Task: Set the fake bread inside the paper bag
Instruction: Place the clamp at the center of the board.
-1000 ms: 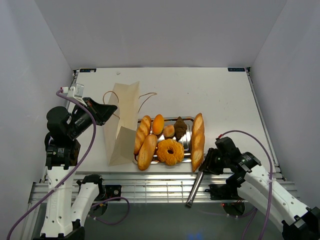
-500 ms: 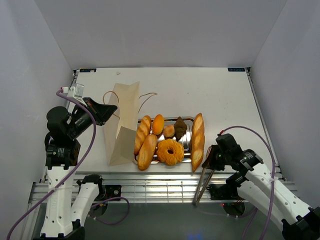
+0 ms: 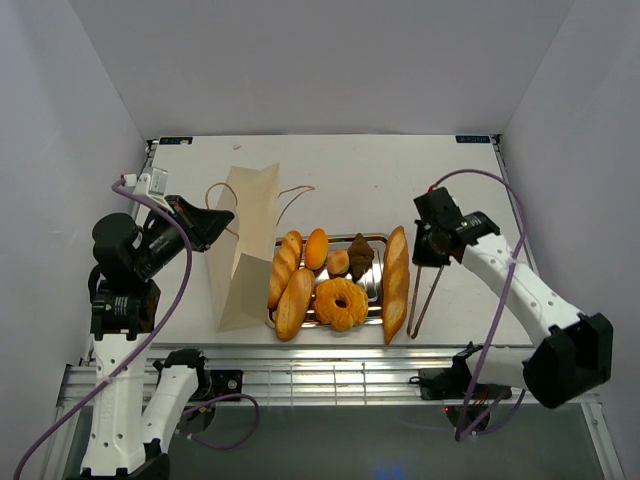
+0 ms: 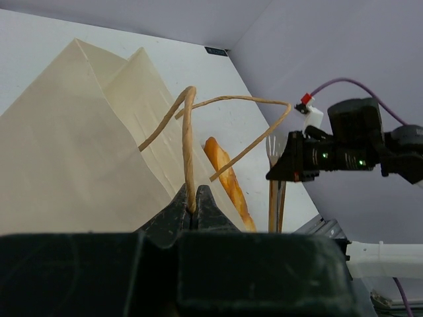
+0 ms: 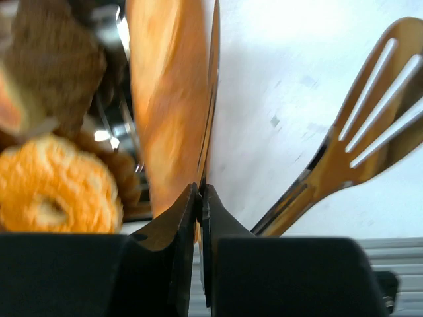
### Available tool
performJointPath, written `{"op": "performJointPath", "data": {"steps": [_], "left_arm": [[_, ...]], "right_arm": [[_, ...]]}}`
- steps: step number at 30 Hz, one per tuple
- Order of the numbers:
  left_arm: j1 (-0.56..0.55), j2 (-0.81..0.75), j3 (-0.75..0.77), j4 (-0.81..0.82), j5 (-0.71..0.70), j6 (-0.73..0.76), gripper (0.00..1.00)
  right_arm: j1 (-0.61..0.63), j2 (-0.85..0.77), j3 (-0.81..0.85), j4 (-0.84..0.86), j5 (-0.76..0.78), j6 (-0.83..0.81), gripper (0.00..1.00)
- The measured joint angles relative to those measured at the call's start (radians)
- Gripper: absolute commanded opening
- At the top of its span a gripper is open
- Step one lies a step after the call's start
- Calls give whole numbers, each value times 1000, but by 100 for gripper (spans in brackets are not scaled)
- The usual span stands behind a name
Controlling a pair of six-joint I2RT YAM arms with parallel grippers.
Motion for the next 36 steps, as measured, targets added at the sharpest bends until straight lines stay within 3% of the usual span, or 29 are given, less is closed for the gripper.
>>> {"op": "performJointPath", "data": {"steps": [9,21,23,24,33,36], "left_arm": [[0,-15,-14,16,10,-10,0],[0,-7,-23,27,32,-17,0],[0,-5,-23,27,33,-17,0],[0,-4,-23,27,35,-18,0],[0,-11,-23,27,45,-22,0],[0,-14,-22,27,50,-24,0]], "right_arm": [[-213,398,316,59,187,-261,8],[-229,664,463,202,190,-386,8],[-232,673,468,212,177,-391,13],[-235,676,468,216,169,-391,26],[-253,705,425,317,128,-386,31],[-254,701,378,350,121,-377,43]]}}
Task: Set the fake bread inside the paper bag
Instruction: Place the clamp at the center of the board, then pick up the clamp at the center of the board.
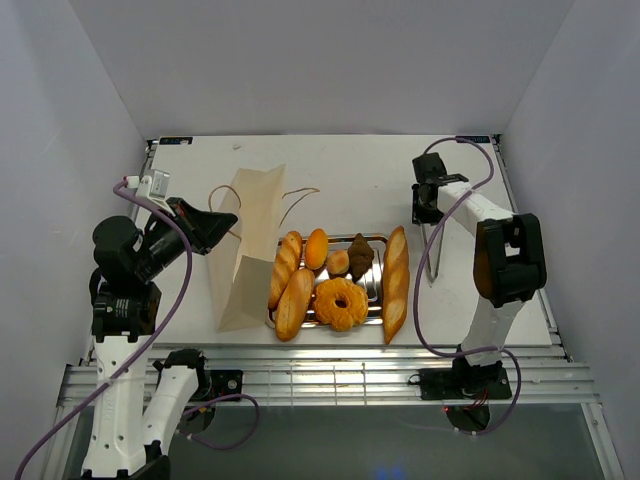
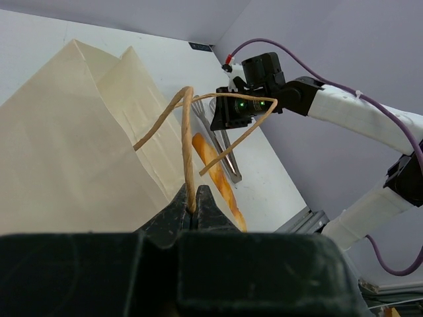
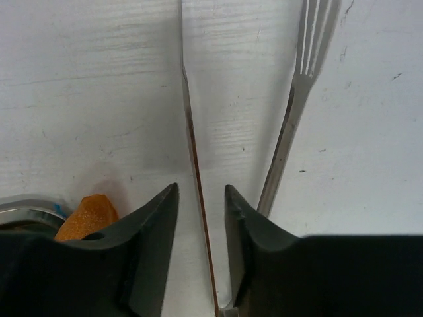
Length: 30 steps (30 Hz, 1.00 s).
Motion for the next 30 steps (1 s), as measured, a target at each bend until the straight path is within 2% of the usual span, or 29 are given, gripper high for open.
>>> {"op": "performJointPath", "data": {"steps": [2,4,6,8,11,15,25,30], "left_arm": [[0,-2,0,0,1,-1,0],[0,-2,0,0,2,-1,0],[0,-3,0,1,4,-5,0],[0,-6,0,2,5,-8,0],[0,-15,-4,10,10,-18,0],[0,-24,-13,28,24,-31,0],[0,-43,-55,72,37,-53,0],[0,-43,-71,76,49,-60,0]], "right_arm": [[0,-17,-38,19,0,16,54],[0,-66,-98,45,-2,39,85],[0,-140,-158,58,-5,67,97],[2,-234,-229,94,-8,87,98],[11,-378,-344,179,-2,132,90],[46,-510,-539,317,29,187,90],[177,-484,-722,557,210,275,90],[228,-484,-739,594,323,311,90]]}}
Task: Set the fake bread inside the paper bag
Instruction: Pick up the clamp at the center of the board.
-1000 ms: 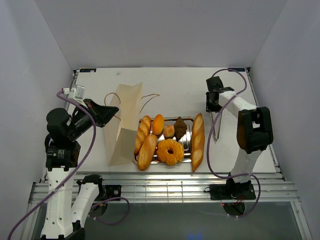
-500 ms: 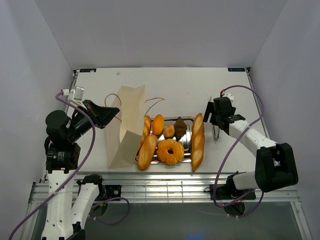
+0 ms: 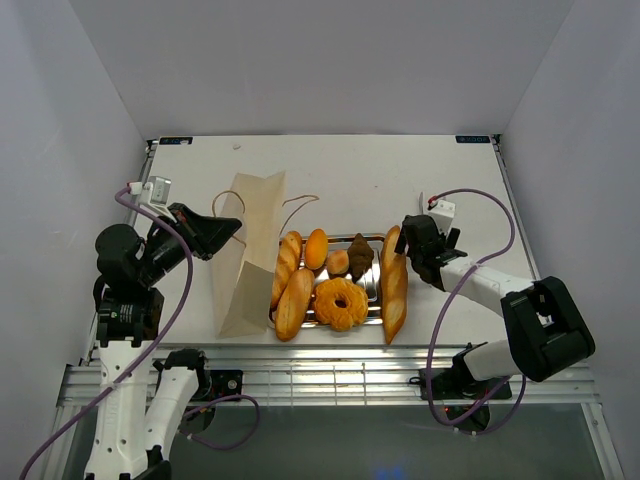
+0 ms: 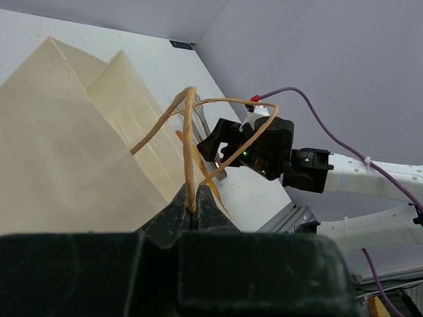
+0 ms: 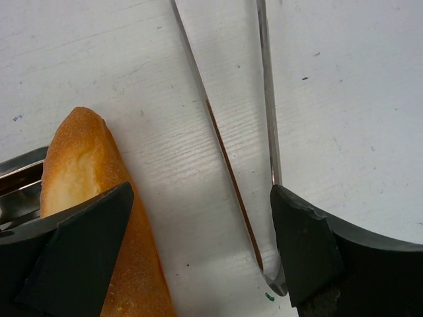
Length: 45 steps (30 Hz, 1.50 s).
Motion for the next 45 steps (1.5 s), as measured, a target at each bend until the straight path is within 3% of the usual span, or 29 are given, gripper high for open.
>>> {"op": "performJointPath", "data": {"steps": [15,21,24,30,31,32,34,40,45], "left_arm": [[0,3,0,8,8,0,0],[0,8,-1,9,9,0,0],[0,8,-2,14,9,0,0],[0,8,-2,15,10,0,0],[0,8,-2,15,11,0,0],[0,8,-2,15,11,0,0],[0,8,-2,15,11,0,0],[0,8,-6,19,13,0,0],[0,6,-22,23,20,-1,0]], "right_arm": [[-51,84,1,-3,46,16,100],[-97,101,5,14,-6,-3,85],[-98,121,6,26,-40,-6,66],[-98,158,16,43,-78,41,48],[-98,159,16,47,-80,49,40],[-98,159,16,48,-81,56,25],[-98,159,16,47,-79,88,17],[-94,130,1,-1,-63,192,17],[-57,54,-72,-14,-40,277,26]]}}
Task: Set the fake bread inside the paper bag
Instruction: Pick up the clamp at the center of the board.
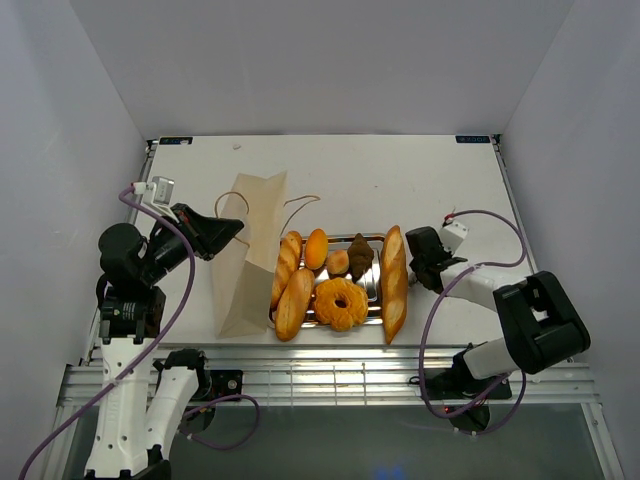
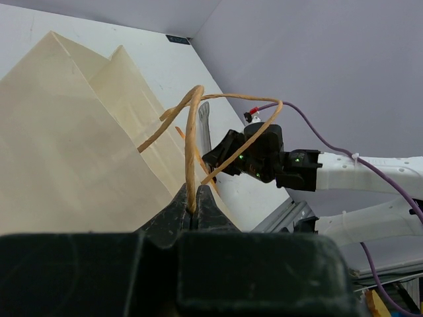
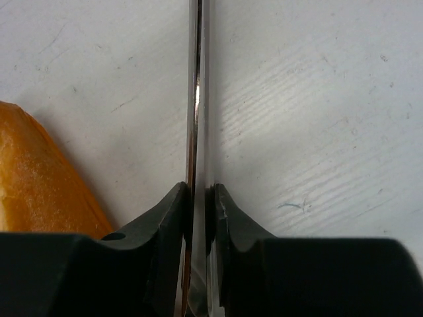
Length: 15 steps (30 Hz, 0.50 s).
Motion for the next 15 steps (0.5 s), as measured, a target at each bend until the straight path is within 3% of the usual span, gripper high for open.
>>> {"op": "performJointPath", "data": {"steps": [1,3,5,11,15], "left_arm": [[0,0,-2,2,2,-1,0],[0,-3,-8,6,5,-3,0],[0,-8,-14,7,6,-5,0],[0,-11,-25,8,13,-10,0],[0,-11,-25,8,13,-11,0]], "right_arm": [[17,-9,-9,-3,12,17,33],[59,-16,-21,-11,48,57,33],[103,-23,-35,-9,84,91,53],[194,-16,-31,-32,164,169,78],[222,16,2,-76,210,220,78]]}}
